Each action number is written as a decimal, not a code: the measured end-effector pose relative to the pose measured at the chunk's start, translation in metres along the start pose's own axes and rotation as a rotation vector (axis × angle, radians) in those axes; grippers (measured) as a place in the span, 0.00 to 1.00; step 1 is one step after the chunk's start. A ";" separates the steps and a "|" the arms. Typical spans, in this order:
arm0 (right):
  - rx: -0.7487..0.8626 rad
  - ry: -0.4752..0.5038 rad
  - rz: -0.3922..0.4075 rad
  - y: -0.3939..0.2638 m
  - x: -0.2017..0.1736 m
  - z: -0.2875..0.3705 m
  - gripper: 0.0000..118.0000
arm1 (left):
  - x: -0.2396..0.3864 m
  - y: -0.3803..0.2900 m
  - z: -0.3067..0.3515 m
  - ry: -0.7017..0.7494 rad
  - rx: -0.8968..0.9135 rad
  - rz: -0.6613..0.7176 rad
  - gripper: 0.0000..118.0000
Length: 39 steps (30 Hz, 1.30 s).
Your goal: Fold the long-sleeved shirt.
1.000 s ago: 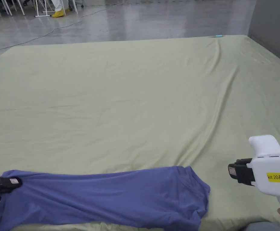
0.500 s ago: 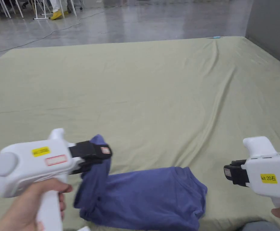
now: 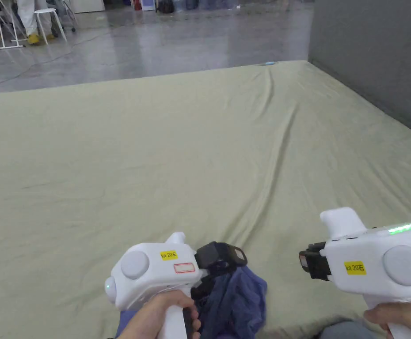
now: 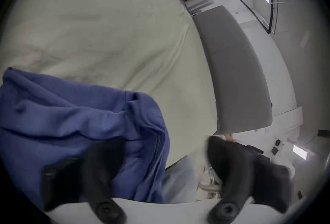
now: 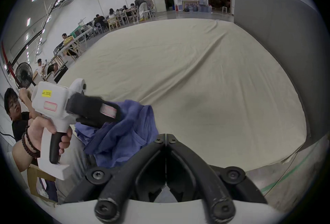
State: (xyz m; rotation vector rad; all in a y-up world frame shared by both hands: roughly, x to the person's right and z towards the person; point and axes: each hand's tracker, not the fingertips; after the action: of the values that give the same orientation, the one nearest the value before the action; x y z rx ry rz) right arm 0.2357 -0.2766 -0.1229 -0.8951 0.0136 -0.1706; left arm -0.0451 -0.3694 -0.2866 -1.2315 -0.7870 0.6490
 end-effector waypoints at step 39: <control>-0.008 0.189 -0.021 0.045 -0.049 -0.021 0.00 | 0.040 -0.040 0.025 0.205 0.067 -0.429 0.00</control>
State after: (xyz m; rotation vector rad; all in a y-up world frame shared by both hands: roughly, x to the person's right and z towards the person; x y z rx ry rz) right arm 0.1923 -0.2574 -0.1738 -0.8848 0.1811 -0.2745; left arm -0.0414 -0.3326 -0.2369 -1.0060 -0.8167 0.1942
